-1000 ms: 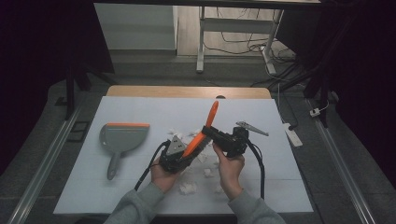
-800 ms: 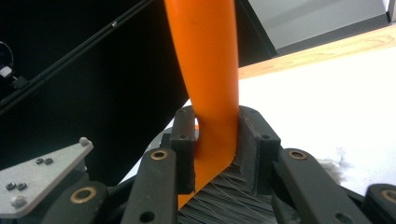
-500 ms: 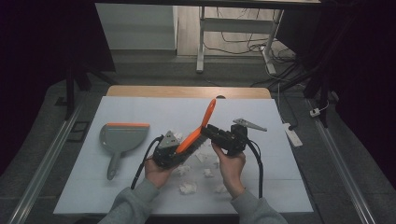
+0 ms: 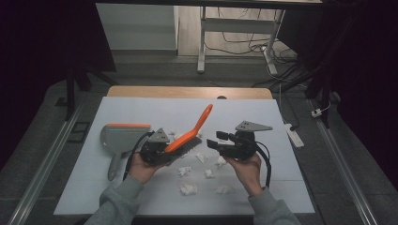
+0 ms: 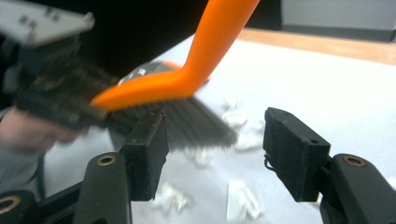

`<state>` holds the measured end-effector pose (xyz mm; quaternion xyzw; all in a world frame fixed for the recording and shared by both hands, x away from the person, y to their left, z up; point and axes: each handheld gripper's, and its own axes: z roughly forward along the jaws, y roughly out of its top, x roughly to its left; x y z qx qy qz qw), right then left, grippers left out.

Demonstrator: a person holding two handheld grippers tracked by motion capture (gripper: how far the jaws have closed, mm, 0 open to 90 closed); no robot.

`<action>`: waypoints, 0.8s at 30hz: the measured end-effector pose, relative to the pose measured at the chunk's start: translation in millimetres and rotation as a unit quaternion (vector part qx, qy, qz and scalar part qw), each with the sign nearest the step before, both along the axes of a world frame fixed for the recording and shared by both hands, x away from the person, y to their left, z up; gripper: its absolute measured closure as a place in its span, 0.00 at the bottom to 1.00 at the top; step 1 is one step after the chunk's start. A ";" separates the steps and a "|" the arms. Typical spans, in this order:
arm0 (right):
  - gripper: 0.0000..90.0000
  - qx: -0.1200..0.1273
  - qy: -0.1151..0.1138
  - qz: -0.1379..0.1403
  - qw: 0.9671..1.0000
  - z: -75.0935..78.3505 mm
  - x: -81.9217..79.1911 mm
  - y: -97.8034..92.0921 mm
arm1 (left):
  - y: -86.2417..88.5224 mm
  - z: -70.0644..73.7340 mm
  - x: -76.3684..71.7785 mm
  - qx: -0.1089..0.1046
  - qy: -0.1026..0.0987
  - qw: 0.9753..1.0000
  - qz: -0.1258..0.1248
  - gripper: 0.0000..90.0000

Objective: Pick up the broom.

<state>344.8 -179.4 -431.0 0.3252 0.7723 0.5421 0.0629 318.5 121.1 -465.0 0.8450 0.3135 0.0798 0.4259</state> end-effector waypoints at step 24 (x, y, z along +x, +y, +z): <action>0.40 -0.099 -0.032 0.109 0.989 18.4 -20.7 6.4 | -29.3 35.1 19.6 0.146 0.050 0.978 -0.138 0.87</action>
